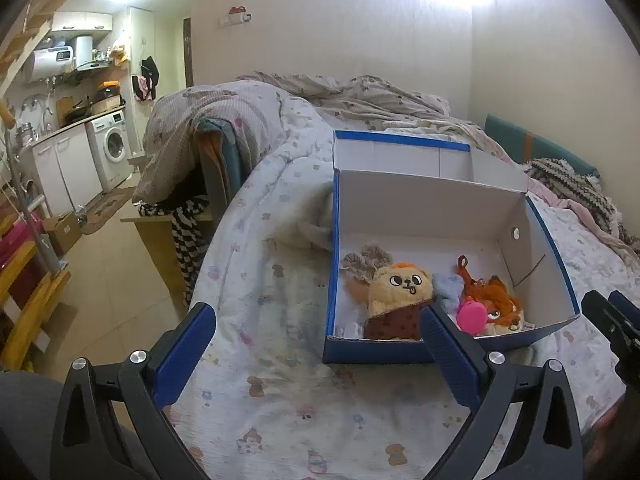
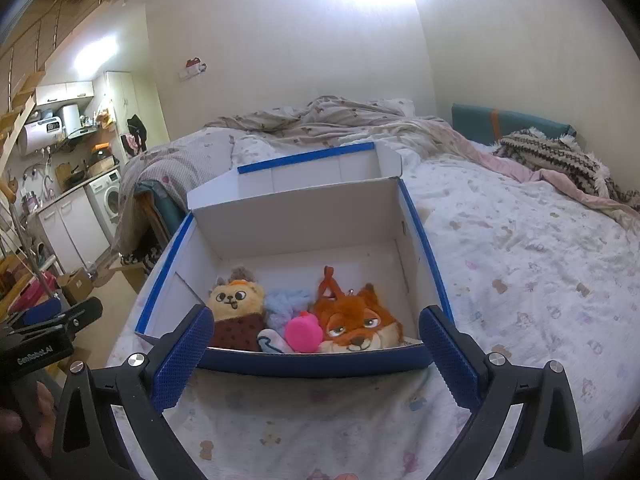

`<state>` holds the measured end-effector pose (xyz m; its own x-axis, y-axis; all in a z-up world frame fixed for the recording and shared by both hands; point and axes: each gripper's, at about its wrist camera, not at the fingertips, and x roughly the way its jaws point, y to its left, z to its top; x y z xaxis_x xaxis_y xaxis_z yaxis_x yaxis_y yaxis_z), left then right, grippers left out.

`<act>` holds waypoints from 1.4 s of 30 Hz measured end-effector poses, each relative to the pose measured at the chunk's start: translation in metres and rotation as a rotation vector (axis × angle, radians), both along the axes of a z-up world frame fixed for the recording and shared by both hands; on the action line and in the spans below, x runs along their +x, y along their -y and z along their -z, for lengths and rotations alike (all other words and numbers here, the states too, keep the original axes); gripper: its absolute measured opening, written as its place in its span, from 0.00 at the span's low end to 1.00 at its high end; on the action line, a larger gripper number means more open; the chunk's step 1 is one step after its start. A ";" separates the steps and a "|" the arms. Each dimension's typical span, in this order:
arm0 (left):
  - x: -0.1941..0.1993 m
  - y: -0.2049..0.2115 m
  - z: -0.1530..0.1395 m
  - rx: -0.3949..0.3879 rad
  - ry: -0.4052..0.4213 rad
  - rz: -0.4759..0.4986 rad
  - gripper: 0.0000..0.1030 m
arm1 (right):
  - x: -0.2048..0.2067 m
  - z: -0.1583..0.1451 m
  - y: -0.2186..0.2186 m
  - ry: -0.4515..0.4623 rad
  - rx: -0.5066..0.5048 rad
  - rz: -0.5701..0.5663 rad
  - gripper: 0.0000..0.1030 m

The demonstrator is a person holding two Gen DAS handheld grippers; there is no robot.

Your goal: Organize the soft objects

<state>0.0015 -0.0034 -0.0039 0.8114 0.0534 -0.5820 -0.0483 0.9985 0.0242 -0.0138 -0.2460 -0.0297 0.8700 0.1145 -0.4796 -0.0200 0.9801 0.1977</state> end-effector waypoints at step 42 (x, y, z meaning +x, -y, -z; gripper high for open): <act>-0.001 0.000 0.005 -0.021 -0.028 0.026 0.99 | -0.002 0.000 -0.003 -0.001 -0.009 -0.002 1.00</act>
<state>0.0002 -0.0038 -0.0093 0.7959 0.0199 -0.6051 -0.0218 0.9998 0.0042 -0.0155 -0.2426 -0.0295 0.8695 0.1117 -0.4812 -0.0215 0.9817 0.1890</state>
